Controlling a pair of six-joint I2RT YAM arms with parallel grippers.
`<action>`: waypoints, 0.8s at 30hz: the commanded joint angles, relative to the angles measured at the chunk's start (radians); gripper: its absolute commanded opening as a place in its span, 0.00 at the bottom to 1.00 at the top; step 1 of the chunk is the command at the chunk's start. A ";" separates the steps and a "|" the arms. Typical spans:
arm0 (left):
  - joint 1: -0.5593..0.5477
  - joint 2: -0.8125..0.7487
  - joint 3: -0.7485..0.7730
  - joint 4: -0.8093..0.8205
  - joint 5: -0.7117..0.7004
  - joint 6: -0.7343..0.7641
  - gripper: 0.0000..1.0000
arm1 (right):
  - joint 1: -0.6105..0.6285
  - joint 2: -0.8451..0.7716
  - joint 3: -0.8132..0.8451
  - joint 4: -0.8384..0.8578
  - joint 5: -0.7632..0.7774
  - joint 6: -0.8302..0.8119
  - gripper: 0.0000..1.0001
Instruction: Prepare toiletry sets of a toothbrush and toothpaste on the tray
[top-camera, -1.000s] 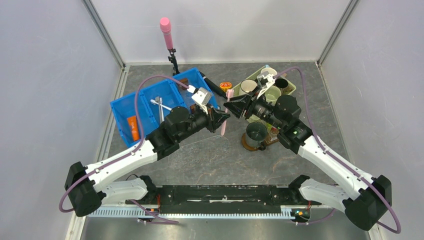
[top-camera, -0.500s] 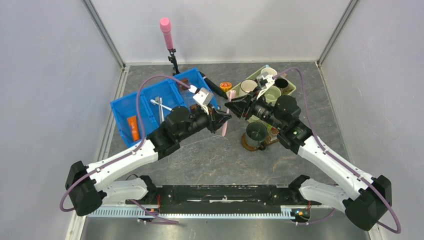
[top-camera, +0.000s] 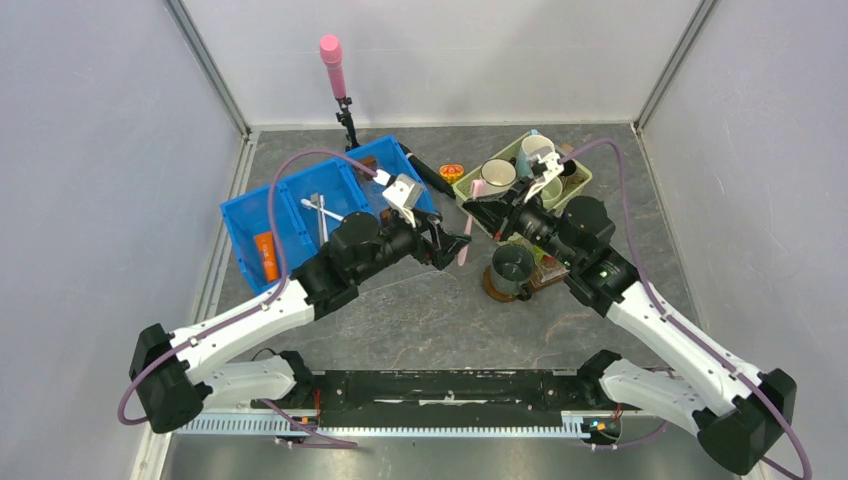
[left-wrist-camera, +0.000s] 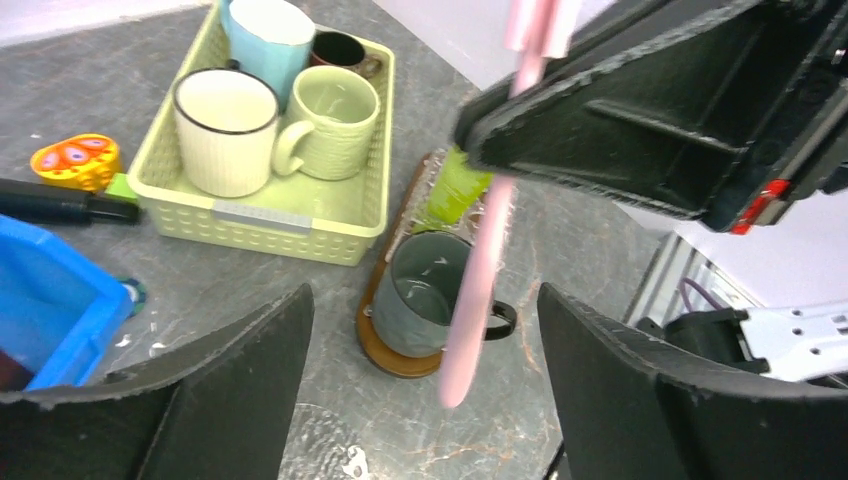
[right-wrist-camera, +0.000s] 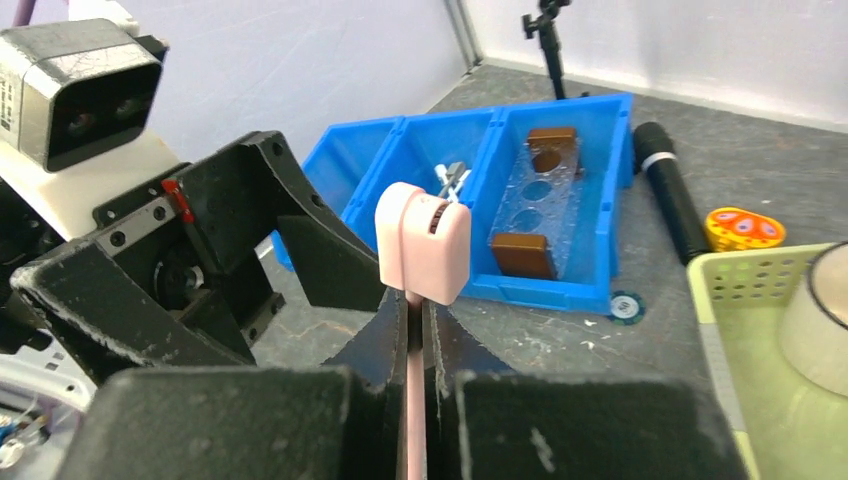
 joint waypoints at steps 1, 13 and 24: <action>0.009 -0.073 0.010 -0.037 -0.128 -0.016 0.93 | -0.008 -0.088 0.022 -0.072 0.135 -0.091 0.00; 0.217 -0.236 -0.064 -0.250 -0.182 -0.102 1.00 | -0.008 -0.364 -0.062 -0.289 0.759 -0.202 0.00; 0.329 -0.310 -0.088 -0.349 -0.182 -0.118 1.00 | -0.009 -0.511 -0.273 -0.168 1.085 -0.177 0.00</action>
